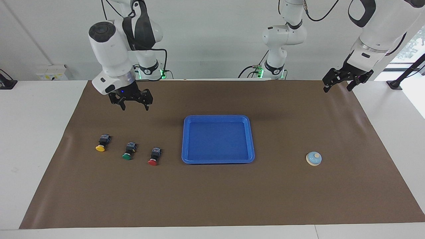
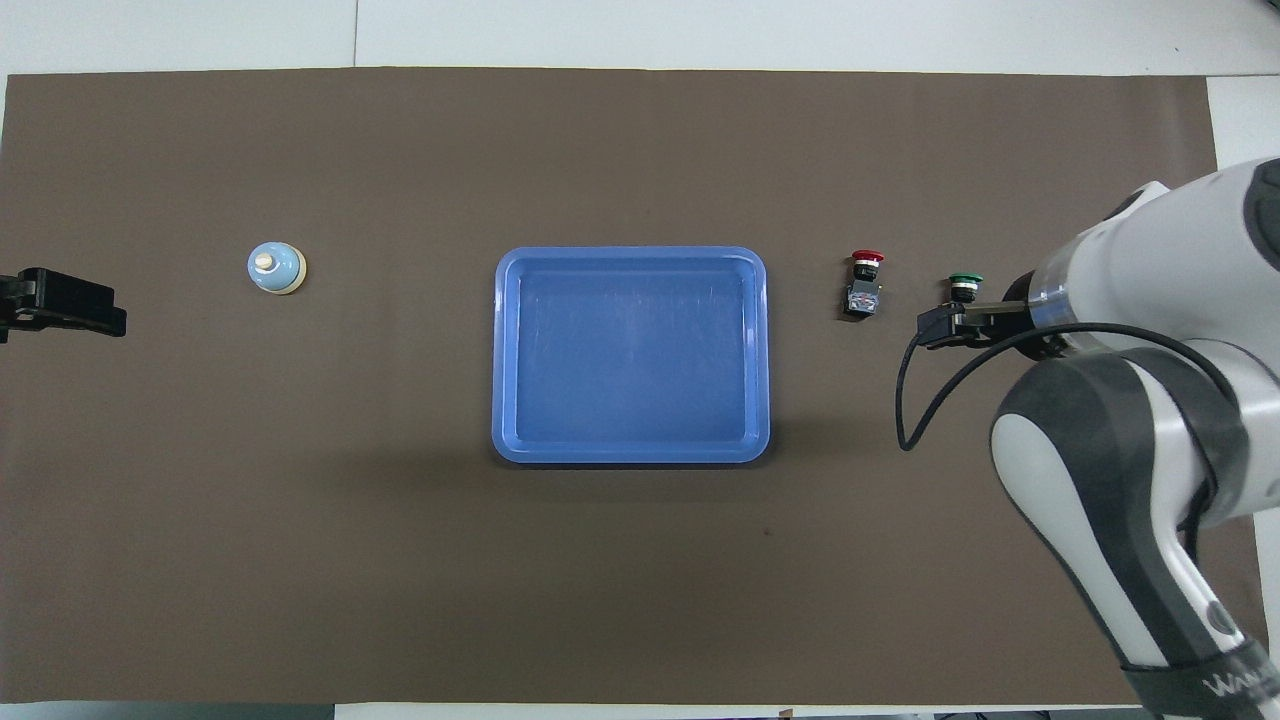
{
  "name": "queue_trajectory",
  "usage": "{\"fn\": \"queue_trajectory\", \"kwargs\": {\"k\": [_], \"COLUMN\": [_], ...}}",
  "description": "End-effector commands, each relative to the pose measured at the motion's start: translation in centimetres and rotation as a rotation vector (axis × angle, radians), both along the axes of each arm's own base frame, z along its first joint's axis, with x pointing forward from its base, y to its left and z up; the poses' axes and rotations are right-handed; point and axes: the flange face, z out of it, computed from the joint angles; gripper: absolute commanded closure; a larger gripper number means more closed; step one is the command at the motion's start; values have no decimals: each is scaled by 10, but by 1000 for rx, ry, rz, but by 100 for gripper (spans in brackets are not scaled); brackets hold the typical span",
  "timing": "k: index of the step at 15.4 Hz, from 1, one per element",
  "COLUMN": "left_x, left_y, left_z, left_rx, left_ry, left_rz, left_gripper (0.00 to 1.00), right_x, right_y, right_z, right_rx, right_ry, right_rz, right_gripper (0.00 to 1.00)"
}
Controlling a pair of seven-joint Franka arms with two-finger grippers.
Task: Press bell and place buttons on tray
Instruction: 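Reach the right gripper to the red-capped button and grasp it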
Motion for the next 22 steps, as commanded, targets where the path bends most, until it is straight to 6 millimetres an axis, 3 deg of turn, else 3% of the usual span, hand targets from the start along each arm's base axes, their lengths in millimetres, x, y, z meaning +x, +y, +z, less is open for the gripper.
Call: {"fn": "queue_trajectory", "kwargs": {"k": [1,5,11,15,22], "left_x": [-6,-6,-6,-6,-6], "left_y": [1,1,1,1,1], "left_z": [0,0,0,0,0], "left_rx": [-11,-11,-11,-11,-11], "left_ry": [10,10,10,10,10], "left_rz": [7,6,7,6,6], "left_gripper": [0,0,0,0,0], "right_x": [18,23,51,71,74], "right_y": [0,4,10,16,29], "right_z": [-42,-94,-142,-162,-186], "right_rx": [6,19,29,35,41], "right_ry": [-3,-60,-98,-114,-136], "right_rz": [-29,-70,-76,-117,-98], "right_gripper": [0,1,0,0,0]}}
